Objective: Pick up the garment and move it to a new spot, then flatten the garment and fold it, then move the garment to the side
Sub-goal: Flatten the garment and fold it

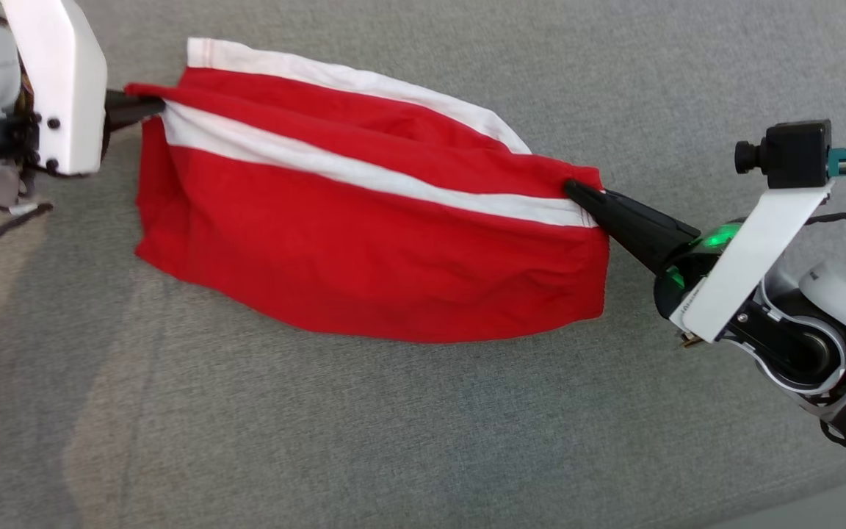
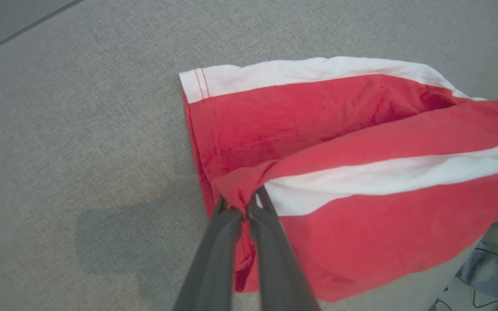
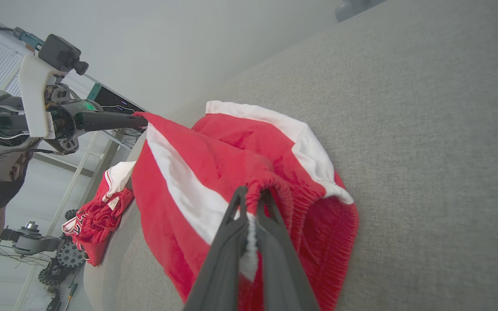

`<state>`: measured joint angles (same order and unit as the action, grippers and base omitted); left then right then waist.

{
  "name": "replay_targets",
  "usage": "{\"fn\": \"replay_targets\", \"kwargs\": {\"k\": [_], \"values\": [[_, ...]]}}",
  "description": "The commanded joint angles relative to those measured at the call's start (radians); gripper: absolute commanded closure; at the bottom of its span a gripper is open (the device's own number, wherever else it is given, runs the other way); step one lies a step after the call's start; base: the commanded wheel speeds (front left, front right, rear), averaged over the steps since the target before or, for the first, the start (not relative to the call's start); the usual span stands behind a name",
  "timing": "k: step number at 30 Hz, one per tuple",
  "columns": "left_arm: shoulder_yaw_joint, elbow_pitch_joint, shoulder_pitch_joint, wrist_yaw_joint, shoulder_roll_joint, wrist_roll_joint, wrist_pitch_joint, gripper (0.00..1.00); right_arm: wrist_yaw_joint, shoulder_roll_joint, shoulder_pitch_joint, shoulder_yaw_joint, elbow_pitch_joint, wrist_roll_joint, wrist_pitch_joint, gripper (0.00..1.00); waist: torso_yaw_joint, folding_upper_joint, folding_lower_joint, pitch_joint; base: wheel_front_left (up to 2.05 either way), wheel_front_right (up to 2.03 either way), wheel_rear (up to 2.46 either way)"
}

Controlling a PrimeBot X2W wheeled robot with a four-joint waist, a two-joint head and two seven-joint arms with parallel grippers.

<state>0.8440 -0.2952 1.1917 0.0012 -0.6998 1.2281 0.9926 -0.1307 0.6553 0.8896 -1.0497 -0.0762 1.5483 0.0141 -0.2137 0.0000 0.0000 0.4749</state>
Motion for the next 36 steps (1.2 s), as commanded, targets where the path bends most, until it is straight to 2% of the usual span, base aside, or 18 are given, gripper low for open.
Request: {"fn": "replay_targets", "kwargs": {"k": [1,14,24,25,27,28,29,30,31,36], "values": [[0.0,-0.028,0.041,0.001,0.01,-0.014,0.01,1.0,0.0,-0.014,0.016,0.005,0.004,-0.007,0.015,1.0,-0.035,0.0,0.0,0.044,0.0,0.0,0.0],[0.012,-0.203,0.181,-0.022,0.05,-0.071,0.029,1.0,0.0,-0.068,0.045,0.023,0.012,-0.03,0.097,1.0,-0.111,0.0,0.0,0.115,0.0,0.0,0.0],[0.025,-0.291,0.219,-0.045,0.067,-0.093,0.018,1.0,0.0,-0.098,0.068,0.006,-0.023,-0.046,0.121,1.0,-0.115,0.0,0.0,0.127,0.0,0.0,0.0],[0.025,-0.297,0.219,-0.049,0.071,-0.094,0.014,0.82,0.0,-0.101,0.069,0.002,-0.026,-0.046,0.121,1.0,-0.113,0.0,0.0,0.125,0.0,0.0,0.0],[0.028,-0.312,0.213,-0.058,0.079,-0.093,0.007,0.06,0.0,-0.105,0.074,-0.004,-0.032,-0.048,0.121,1.0,-0.109,0.0,0.0,0.12,0.0,0.0,0.0],[0.03,-0.318,0.211,-0.063,0.084,-0.092,0.004,0.0,0.0,-0.105,0.078,-0.005,-0.034,-0.049,0.124,0.72,-0.108,0.0,0.0,0.117,0.0,0.0,0.0],[0.03,-0.322,0.209,-0.067,0.089,-0.089,0.003,0.0,0.0,-0.106,0.079,-0.006,-0.037,-0.048,0.128,0.51,-0.106,0.0,0.0,0.113,0.0,0.0,0.0],[0.031,-0.326,0.207,-0.07,0.093,-0.086,0.003,0.0,0.0,-0.105,0.078,-0.008,-0.04,-0.047,0.129,0.08,-0.104,0.0,0.0,0.11,0.0,0.0,0.0],[0.032,-0.33,0.204,-0.074,0.098,-0.081,0.003,0.0,0.0,-0.103,0.077,-0.012,-0.042,-0.045,0.13,0.0,-0.102,0.0,0.0,0.105,0.0,0.0,0.0],[0.04,-0.347,0.195,-0.087,0.105,-0.077,0.009,0.0,0.0,-0.095,0.075,-0.022,-0.052,-0.042,0.131,0.0,-0.095,0.0,0.0,0.08,0.0,0.0,0.0]]}}
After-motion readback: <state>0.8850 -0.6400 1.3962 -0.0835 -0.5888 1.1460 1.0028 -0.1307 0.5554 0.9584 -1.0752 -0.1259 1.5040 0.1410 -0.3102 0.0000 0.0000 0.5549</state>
